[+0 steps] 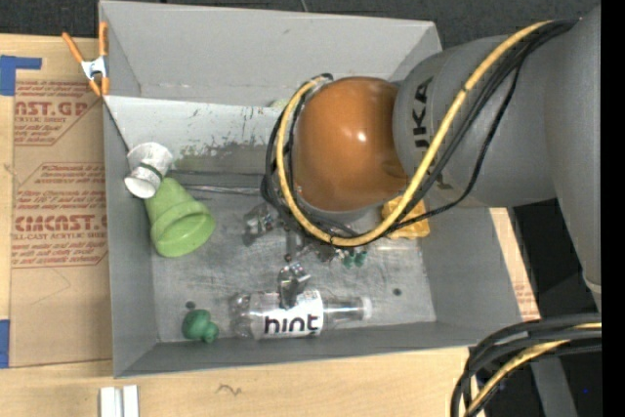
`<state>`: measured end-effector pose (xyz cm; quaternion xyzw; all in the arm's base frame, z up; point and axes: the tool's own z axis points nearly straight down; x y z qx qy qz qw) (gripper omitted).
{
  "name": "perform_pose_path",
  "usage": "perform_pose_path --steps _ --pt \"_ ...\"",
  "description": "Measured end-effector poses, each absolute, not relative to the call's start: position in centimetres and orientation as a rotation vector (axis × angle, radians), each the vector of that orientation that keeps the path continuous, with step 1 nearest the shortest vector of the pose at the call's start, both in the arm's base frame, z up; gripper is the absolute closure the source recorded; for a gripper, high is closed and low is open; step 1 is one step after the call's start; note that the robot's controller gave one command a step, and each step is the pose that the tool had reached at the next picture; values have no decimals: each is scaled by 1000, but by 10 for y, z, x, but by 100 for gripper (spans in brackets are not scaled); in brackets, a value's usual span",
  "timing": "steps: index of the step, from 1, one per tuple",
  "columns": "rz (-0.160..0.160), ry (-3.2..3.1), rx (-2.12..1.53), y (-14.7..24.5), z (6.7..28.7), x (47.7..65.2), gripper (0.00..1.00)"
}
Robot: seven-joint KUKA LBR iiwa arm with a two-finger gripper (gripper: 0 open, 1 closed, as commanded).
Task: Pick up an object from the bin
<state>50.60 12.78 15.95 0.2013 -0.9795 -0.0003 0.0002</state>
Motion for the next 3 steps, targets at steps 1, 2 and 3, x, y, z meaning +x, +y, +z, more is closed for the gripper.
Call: perform_pose_path --steps 1,2,3 --pt "-2 -3099 512 124 149 480 0" --pt "0 -3006 935 128 83 481 0" --pt "-2 -2962 1101 130 74 488 100"
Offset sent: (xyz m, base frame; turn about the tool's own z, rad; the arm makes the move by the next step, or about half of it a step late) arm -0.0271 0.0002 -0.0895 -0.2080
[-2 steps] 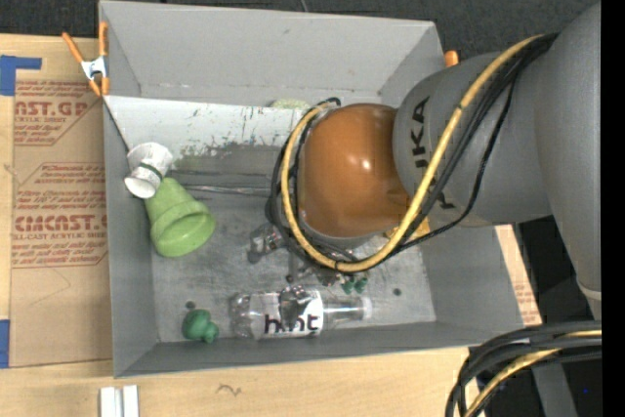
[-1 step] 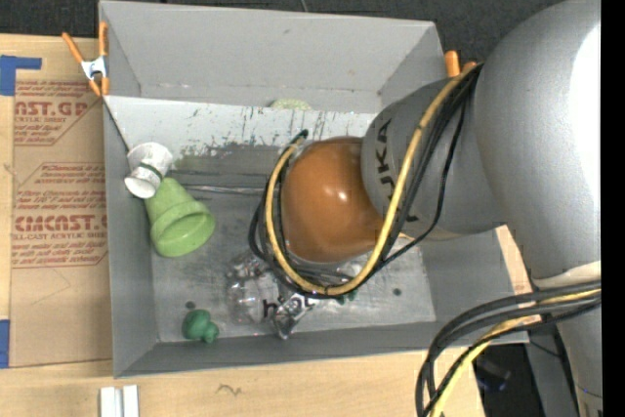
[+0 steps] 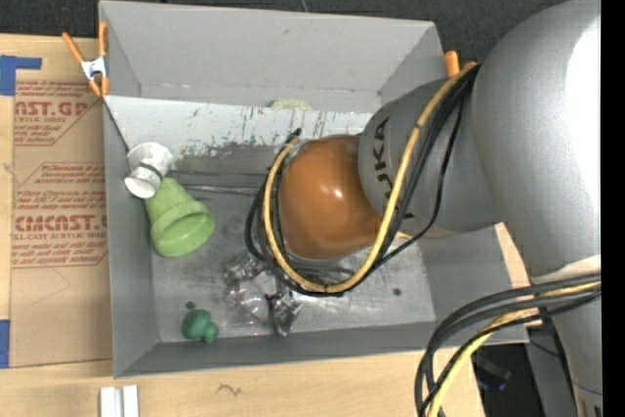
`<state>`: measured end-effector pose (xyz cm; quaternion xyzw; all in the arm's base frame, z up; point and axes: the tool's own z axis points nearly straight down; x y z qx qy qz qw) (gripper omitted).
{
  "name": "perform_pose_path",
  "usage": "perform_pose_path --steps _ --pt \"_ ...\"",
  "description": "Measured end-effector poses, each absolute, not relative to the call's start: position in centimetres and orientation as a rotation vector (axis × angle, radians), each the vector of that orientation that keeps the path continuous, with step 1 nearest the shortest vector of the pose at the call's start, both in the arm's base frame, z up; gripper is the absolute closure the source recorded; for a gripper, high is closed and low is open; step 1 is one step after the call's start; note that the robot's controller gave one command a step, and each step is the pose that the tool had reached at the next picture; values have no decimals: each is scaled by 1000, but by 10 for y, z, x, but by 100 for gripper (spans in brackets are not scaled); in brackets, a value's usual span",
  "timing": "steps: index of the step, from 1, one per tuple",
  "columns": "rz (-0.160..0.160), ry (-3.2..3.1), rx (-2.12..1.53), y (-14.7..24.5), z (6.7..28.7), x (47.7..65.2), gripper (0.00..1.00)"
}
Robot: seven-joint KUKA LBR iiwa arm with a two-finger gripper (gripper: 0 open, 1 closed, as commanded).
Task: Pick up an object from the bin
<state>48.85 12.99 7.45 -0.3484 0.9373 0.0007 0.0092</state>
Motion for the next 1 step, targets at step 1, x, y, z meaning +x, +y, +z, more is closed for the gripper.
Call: perform_pose_path --steps 1 --pt "2 2927 -1088 130 75 488 100"
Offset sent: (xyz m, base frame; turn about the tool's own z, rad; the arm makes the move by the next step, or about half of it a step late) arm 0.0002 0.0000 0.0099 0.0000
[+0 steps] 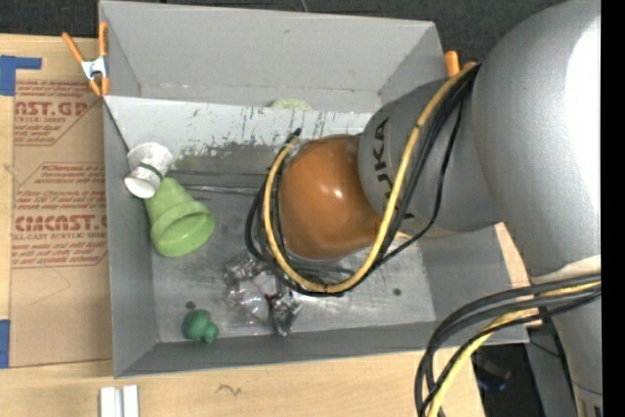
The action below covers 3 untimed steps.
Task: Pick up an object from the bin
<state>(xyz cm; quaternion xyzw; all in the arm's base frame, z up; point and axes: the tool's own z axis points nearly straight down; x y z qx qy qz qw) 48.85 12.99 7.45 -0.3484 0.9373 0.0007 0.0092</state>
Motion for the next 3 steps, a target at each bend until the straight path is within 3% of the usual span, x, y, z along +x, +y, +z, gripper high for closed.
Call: perform_pose_path --steps 3 --pt "2 2941 -1094 130 83 487 100"
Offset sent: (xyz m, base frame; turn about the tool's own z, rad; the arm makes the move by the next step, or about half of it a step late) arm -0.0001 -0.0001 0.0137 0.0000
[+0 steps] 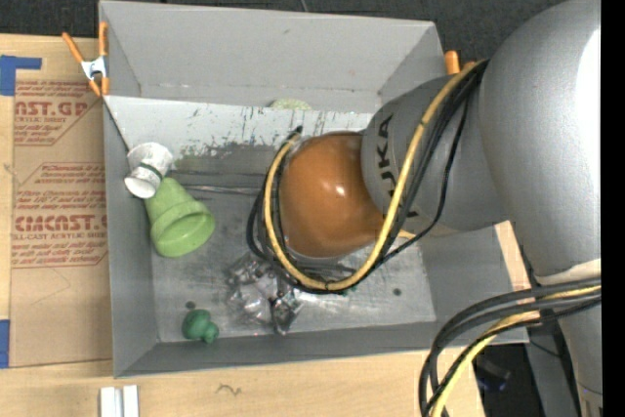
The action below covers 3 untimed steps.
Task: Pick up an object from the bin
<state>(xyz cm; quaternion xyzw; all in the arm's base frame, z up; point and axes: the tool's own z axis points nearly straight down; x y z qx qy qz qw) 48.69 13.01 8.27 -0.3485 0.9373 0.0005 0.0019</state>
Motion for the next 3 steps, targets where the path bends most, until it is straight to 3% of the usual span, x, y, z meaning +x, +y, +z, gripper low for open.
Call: perform_pose_path --steps 1,3 --pt "2 2947 -1096 130 89 485 100" --pt "2 2948 -1096 130 123 485 100"
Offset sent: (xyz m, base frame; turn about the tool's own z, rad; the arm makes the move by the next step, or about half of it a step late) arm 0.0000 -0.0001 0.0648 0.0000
